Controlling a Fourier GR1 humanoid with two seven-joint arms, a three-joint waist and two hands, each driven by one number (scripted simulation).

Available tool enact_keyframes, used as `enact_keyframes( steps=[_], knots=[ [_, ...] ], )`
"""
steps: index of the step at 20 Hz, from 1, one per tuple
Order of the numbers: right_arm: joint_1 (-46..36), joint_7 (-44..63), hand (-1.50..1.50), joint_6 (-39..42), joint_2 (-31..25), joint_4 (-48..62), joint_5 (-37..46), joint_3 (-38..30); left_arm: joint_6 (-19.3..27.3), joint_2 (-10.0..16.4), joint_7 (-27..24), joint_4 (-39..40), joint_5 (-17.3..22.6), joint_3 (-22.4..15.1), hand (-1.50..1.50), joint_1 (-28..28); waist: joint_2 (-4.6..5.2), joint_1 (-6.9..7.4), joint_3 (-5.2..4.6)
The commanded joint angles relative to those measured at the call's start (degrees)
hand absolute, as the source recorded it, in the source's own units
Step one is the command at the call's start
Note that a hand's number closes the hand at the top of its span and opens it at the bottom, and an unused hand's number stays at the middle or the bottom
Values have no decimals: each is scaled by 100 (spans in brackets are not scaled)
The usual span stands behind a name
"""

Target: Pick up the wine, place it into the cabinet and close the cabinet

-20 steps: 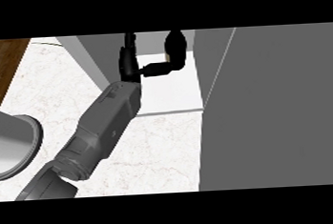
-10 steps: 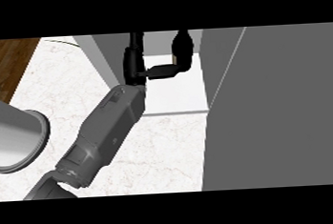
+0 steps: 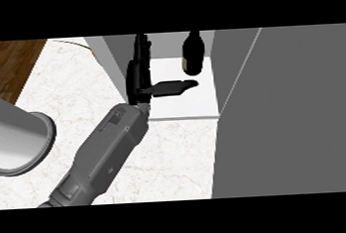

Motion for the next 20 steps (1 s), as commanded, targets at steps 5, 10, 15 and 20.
enact_keyframes(
  steps=[5,10,15,20],
  knots=[
    [279,405,-150,16,-289,-1219,-467,-290,185,336,613,-2166,-147,-537,-150,1344,1,-7,5],
    [180,502,-150,-74,-247,-1243,-368,-117,342,432,469,-3367,-333,-987,-150,2653,25,-36,1],
    [-37,717,-150,-201,-247,-1247,-195,-25,819,681,836,-4748,-672,-1503,-150,3391,29,-31,-1],
    [230,926,150,55,-568,-1434,-324,94,773,783,701,-5173,-810,-1527,-150,3868,54,-115,-2]
  ],
)
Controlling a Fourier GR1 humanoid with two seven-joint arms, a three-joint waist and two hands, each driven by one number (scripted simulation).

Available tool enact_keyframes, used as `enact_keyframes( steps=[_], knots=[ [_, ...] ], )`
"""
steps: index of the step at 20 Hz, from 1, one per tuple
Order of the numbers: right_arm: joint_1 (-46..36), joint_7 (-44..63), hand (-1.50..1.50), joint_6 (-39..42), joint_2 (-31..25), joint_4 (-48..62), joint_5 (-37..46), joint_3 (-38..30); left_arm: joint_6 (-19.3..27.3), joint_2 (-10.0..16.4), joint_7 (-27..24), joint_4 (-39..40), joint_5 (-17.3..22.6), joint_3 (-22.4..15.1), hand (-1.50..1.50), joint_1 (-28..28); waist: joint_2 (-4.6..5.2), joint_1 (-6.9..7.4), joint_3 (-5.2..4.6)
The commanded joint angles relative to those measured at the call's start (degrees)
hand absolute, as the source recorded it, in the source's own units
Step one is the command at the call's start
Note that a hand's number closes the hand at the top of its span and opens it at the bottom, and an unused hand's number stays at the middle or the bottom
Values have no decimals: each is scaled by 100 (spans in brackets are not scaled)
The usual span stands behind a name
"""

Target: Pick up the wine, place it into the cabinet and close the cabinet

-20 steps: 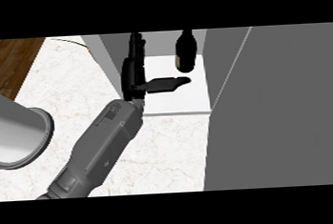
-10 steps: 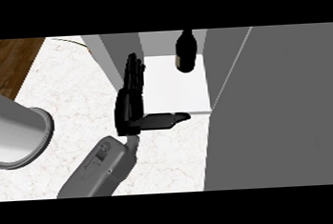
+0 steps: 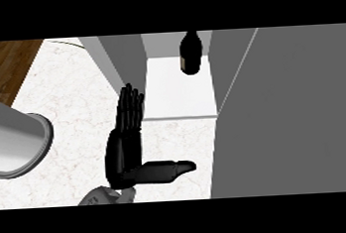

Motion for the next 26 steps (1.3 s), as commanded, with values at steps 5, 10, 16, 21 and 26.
enact_keyframes(
  steps=[5,10,16,21,26],
  knots=[
    [241,649,150,940,-883,-954,-700,566,177,365,-398,-1085,-324,-552,-150,1475,-11,46,-1],
    [357,834,150,1021,-832,-1225,-615,1477,-170,1076,-267,-1702,-135,-114,-150,1781,-4,17,-5],
    [-151,1147,150,784,-487,-1137,11,2271,-675,1676,-524,-2152,159,247,-150,2577,-15,69,-26],
    [-736,1521,150,432,62,-673,156,2753,-1045,2001,-819,-2395,394,613,-150,3167,-10,129,-32],
    [-1345,1799,150,103,717,150,379,3064,-1341,2515,-755,-2986,735,1133,-150,3672,-17,230,-31]
  ],
)
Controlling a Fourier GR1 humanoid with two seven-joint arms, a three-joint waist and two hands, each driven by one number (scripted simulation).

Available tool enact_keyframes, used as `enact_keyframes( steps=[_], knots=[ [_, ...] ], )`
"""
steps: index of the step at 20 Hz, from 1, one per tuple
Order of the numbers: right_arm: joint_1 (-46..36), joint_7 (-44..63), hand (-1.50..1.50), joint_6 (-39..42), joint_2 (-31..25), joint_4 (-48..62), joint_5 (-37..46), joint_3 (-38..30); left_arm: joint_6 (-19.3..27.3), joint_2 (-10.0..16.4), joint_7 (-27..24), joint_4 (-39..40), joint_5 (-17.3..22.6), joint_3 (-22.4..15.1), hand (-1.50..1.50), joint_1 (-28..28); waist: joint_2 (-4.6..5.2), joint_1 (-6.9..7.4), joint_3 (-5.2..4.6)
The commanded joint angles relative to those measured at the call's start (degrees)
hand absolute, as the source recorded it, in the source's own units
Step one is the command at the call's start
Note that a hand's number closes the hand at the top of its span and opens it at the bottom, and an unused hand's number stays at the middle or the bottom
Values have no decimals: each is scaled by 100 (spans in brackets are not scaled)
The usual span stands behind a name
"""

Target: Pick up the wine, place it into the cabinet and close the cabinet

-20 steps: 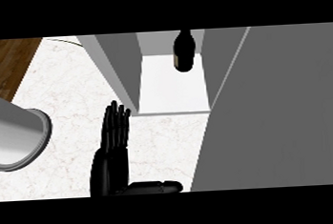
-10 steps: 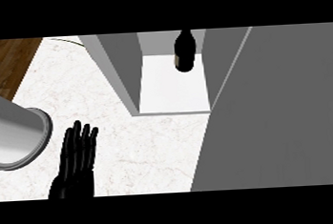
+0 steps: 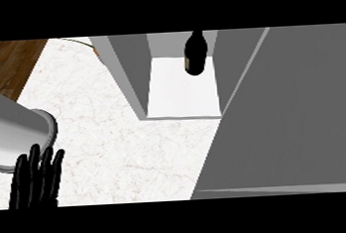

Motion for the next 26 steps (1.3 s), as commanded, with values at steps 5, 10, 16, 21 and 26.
enact_keyframes(
  steps=[5,10,16,21,26],
  knots=[
    [-1318,427,150,-1114,693,234,168,1293,-696,447,-166,-249,610,784,-150,567,3,116,-18],
    [-2655,226,150,-2354,704,1214,197,1377,-1134,653,-85,-257,971,1242,-150,615,43,81,-2],
    [-3871,259,150,-2997,691,1991,-226,912,-1820,1100,-99,-206,1416,1932,-150,863,51,301,-14],
    [-5443,89,150,-3576,708,3330,-1011,448,-2107,1188,43,-87,1685,2215,-150,727,85,279,3],
    [-6660,-462,150,-3520,715,4848,-1727,-161,-2481,1377,167,-83,2085,2663,-150,787,122,393,11]
  ],
)
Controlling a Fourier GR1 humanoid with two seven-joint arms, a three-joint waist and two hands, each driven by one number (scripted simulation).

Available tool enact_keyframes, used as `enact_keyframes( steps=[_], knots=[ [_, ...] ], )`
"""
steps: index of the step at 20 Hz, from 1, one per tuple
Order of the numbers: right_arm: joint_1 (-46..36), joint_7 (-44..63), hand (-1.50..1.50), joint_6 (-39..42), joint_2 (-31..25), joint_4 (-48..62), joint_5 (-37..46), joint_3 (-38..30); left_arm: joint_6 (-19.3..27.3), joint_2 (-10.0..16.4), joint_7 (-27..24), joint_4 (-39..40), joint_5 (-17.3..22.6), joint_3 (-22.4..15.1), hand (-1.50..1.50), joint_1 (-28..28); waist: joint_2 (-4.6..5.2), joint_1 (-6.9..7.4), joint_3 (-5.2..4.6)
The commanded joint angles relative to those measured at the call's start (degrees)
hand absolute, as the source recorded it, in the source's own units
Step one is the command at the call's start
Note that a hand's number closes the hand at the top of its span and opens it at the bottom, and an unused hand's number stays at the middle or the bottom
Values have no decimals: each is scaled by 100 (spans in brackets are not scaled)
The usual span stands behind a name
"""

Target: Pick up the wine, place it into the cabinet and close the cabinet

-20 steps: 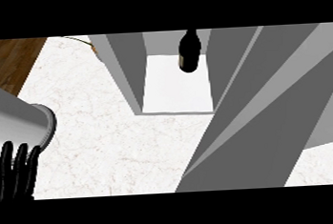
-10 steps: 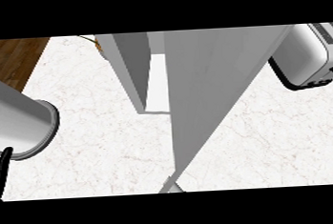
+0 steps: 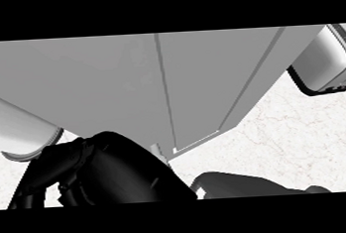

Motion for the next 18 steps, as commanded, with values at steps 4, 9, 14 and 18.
enact_keyframes(
  steps=[4,9,14,18],
  knots=[
    [-1930,-653,150,99,49,2150,-1157,-655,-390,142,223,174,406,421,-150,-42,33,24,6],
    [-1928,-361,150,1566,50,2722,-2823,-805,-521,235,238,172,402,542,-150,-165,136,141,10],
    [-2214,-710,150,2362,50,4023,-3635,-1138,-730,210,247,551,540,829,-150,-150,83,-24,9],
    [-2538,-1501,150,2542,51,5091,-2954,-1594,-728,198,298,487,523,995,-150,-57,57,-128,14]
  ],
)
